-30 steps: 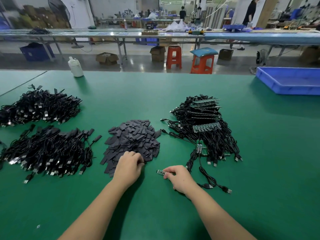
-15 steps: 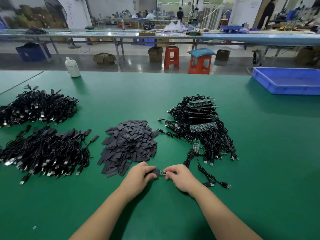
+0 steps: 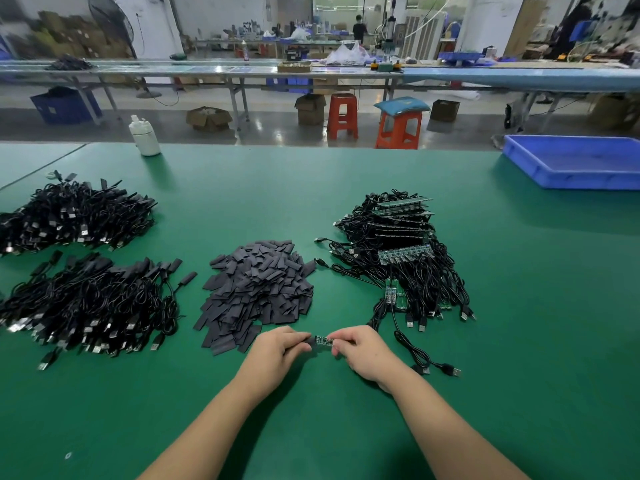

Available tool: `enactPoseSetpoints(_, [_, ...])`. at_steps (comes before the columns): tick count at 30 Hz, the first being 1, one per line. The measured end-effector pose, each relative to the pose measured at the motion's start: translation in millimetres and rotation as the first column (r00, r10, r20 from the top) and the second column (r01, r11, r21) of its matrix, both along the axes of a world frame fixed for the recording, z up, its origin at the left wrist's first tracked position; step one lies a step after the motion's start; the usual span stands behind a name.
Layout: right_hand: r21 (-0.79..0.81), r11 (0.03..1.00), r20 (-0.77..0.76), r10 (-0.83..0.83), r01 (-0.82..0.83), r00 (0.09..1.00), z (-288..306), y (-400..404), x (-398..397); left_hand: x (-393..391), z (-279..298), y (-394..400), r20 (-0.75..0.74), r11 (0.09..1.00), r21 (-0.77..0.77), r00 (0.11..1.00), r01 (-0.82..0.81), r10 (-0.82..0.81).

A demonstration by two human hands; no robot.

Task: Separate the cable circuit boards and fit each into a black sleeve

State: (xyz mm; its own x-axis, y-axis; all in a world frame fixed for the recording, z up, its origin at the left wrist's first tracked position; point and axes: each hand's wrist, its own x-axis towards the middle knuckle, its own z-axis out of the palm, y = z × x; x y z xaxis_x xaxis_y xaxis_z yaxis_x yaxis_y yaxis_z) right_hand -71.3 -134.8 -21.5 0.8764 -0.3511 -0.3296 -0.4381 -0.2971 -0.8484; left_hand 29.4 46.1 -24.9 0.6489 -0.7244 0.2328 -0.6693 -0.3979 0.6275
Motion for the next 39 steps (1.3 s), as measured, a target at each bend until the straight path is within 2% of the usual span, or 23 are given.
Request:
enactPoseSetpoints(9, [0.019, 0.999, 0.009, -0.035, 0.035, 0.999, 1.2, -1.6, -0.4, -0.9, -1.1, 0.1, -0.05, 0.997, -0.051, 0.997, -0.059, 0.056])
enactPoseSetpoints(16, [-0.005, 1.0, 0.001, -0.023, 0.023, 1.0, 2.0, -1.2, -0.7, -0.8, 0.4, 0.0, -0.057, 0.998, -0.043, 0.997, -0.045, 0.043])
enactPoseSetpoints(21, [-0.133, 0.988, -0.027, 0.069, -0.072, 0.997, 4.2, -1.4, -0.6, 1.3, 0.6, 1.1, 0.015, 0.999, 0.038, 1.0, 0.018, -0.019])
enactPoseSetpoints(29, [-0.164, 0.984, -0.036, 0.07, -0.075, 0.997, 5.2, 0.7, -1.0, 5.5, 1.2, 1.7, 0.135, 0.978, 0.194, 0.985, 0.082, -0.109])
enactPoseSetpoints(34, [-0.096, 0.994, -0.005, 0.051, -0.051, 0.999, 5.9, 0.5, -1.7, 5.6, 3.1, -1.0, 0.101, 0.991, 0.124, 0.993, 0.052, -0.064])
enactPoseSetpoints(39, [-0.191, 0.977, -0.019, 0.096, -0.098, 0.995, 7.4, -1.9, -0.4, 2.1, 5.8, -3.3, 0.071, 0.991, 0.126, 0.997, 0.035, -0.044])
